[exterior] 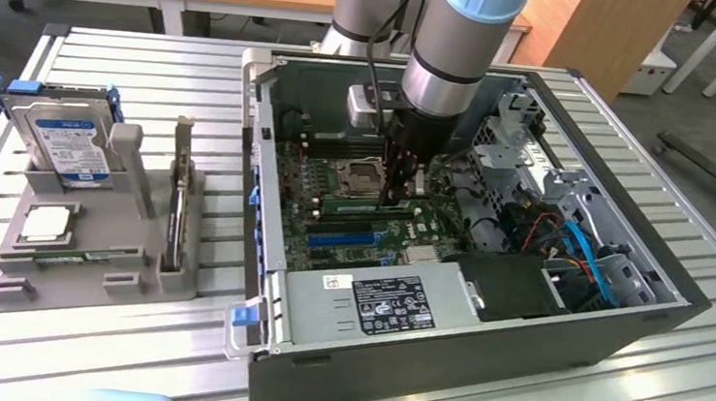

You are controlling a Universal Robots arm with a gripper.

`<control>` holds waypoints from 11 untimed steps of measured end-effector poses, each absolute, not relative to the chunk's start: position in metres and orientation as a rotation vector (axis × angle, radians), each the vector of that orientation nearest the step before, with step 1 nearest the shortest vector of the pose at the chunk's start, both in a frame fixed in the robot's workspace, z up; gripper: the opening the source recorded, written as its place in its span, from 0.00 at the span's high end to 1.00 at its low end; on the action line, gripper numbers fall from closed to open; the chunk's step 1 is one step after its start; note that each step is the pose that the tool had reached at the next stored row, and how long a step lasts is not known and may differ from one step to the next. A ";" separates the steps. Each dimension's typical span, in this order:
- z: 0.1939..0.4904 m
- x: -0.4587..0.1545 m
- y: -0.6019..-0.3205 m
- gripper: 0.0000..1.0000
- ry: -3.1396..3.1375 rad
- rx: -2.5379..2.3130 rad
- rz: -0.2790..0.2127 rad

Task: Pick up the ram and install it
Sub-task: 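Insert the ram into the slot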

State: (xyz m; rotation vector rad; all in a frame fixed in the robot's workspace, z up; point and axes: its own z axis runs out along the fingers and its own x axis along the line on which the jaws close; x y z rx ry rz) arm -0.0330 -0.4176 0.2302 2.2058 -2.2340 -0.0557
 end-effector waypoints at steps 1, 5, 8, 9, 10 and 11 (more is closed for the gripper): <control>0.230 -0.033 -0.418 0.89 -2.234 2.206 -0.056; 0.230 -0.033 -0.418 0.89 -2.234 2.206 -0.056; 0.229 -0.033 -0.418 0.89 -2.234 2.206 -0.056; 0.229 -0.033 -0.418 0.89 -2.234 2.206 -0.056; 0.229 -0.033 -0.418 0.89 -2.234 2.206 -0.056; 0.229 -0.033 -0.418 0.89 -2.234 2.206 -0.056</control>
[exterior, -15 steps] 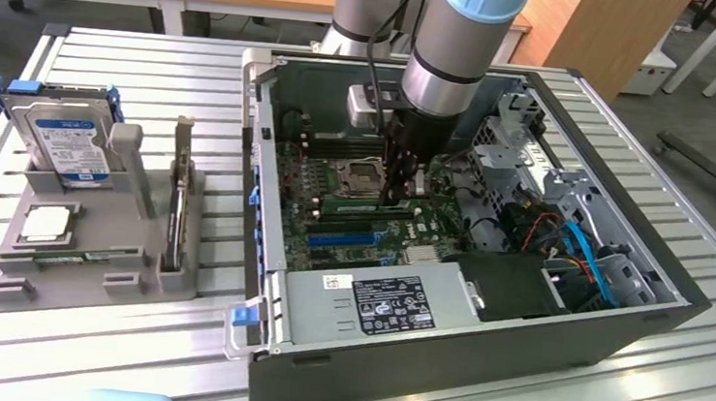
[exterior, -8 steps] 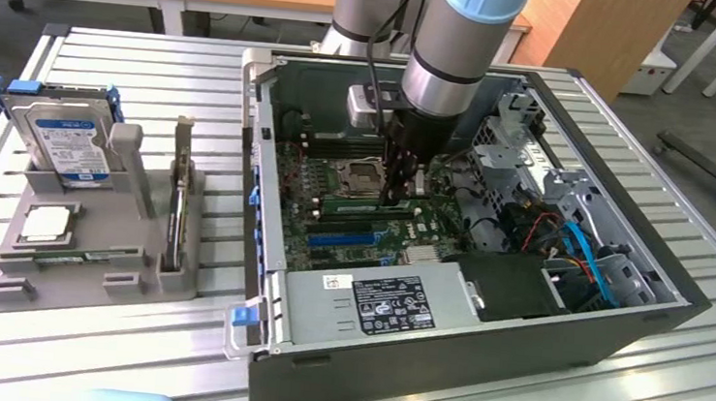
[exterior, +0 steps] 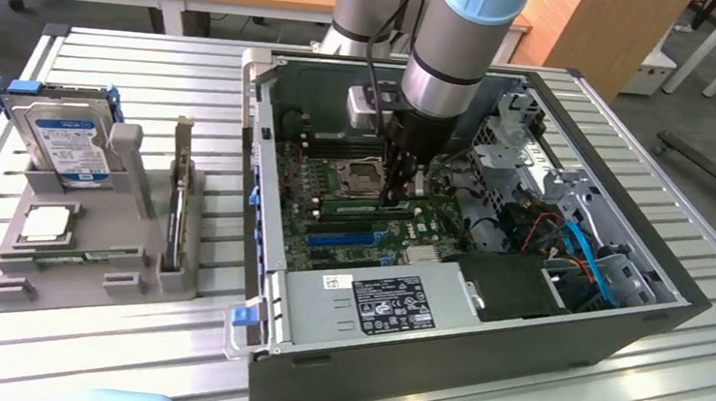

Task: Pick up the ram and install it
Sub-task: 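Insert the ram into the slot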

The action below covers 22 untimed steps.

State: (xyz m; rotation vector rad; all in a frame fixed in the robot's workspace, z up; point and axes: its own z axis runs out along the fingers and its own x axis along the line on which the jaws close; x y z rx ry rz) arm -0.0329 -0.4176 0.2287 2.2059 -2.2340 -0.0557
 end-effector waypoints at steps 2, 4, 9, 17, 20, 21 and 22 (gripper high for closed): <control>0.228 -0.033 -0.418 0.89 -2.234 2.206 -0.056; 0.228 -0.033 -0.418 0.89 -2.234 2.206 -0.056; 0.226 -0.033 -0.418 0.89 -2.234 2.206 -0.056; 0.226 -0.033 -0.418 0.88 -2.234 2.206 -0.056; 0.226 -0.033 -0.418 0.82 -2.234 2.206 -0.056; 0.226 -0.033 -0.418 0.75 -2.234 2.206 -0.056; 0.226 -0.033 -0.418 0.75 -2.234 2.206 -0.056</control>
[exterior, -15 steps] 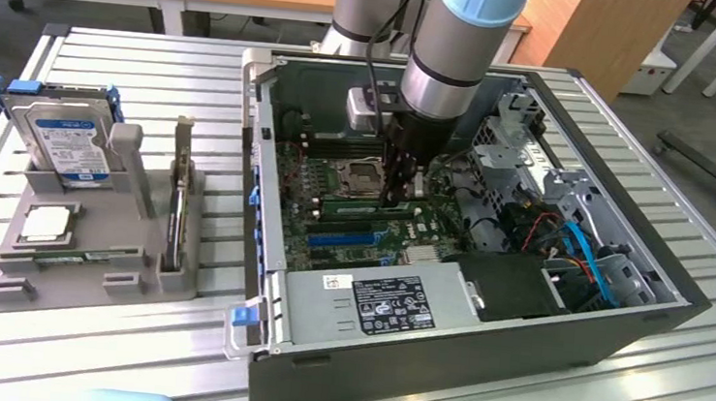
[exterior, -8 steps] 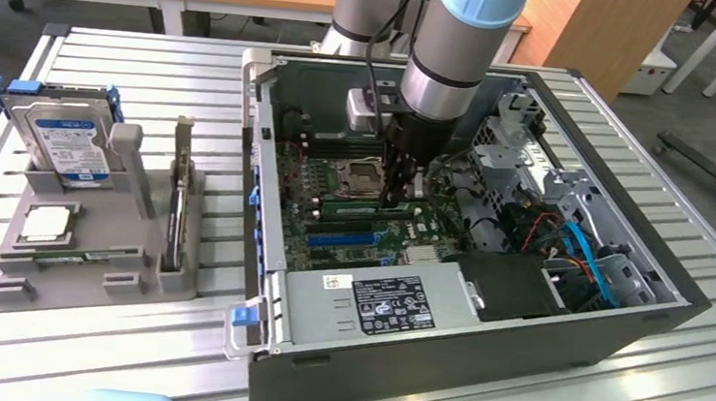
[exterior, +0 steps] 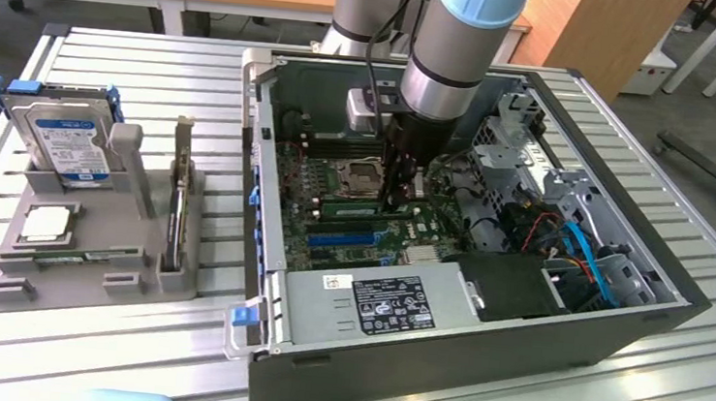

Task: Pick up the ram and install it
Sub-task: 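Insert the ram into the slot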

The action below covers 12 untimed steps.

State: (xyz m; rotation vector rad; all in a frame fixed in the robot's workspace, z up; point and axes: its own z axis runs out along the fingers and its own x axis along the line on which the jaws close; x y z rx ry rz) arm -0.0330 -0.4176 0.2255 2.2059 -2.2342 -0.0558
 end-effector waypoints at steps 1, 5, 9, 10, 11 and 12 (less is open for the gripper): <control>0.226 -0.033 -0.418 0.75 -2.234 2.206 -0.056; 0.226 -0.033 -0.418 0.75 -2.234 2.206 -0.056; 0.230 -0.033 -0.418 0.75 -2.234 2.206 -0.056; 0.233 -0.033 -0.418 0.75 -2.234 2.206 -0.056; 0.235 -0.033 -0.418 0.75 -2.234 2.206 -0.056; 0.238 -0.033 -0.418 0.75 -2.234 2.206 -0.056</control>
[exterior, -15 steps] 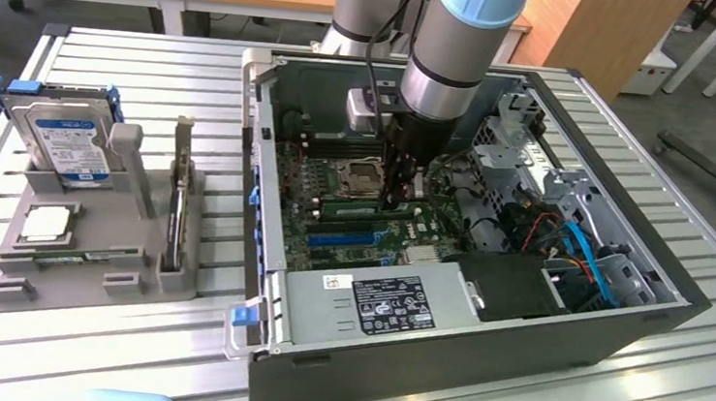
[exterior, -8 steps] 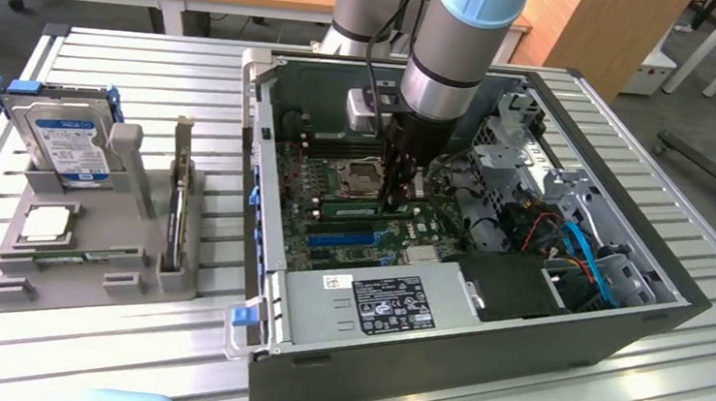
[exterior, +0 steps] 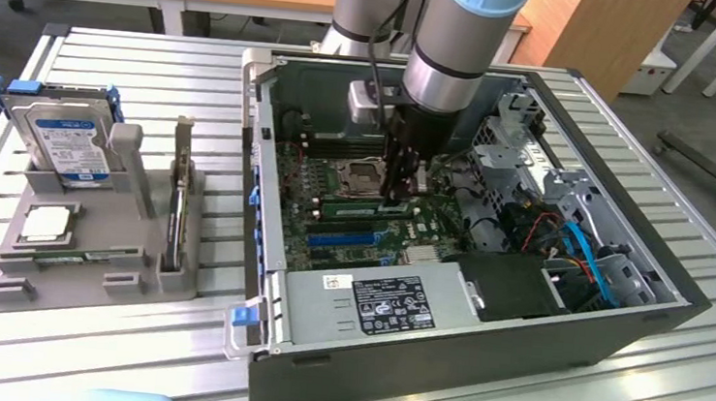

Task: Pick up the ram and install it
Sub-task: 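Insert the ram into the slot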

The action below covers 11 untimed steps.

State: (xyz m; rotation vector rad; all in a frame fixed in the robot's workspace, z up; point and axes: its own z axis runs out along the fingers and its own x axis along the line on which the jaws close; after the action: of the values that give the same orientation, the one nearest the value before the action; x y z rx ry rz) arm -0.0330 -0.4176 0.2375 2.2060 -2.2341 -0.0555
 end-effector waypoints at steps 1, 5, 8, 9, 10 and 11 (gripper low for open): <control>0.240 -0.033 -0.418 0.75 -2.234 2.206 -0.055; 0.251 -0.033 -0.418 0.75 -2.234 2.206 -0.056; 0.260 -0.033 -0.418 0.75 -2.234 2.206 -0.055; 0.263 -0.033 -0.418 0.75 -2.234 2.206 -0.055; 0.266 -0.033 -0.418 0.75 -2.234 2.206 -0.055; 0.269 -0.033 -0.418 0.75 -2.234 2.206 -0.055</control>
State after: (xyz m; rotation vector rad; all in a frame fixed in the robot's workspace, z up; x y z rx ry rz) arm -0.0330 -0.4175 0.2689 2.2062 -2.2344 -0.0551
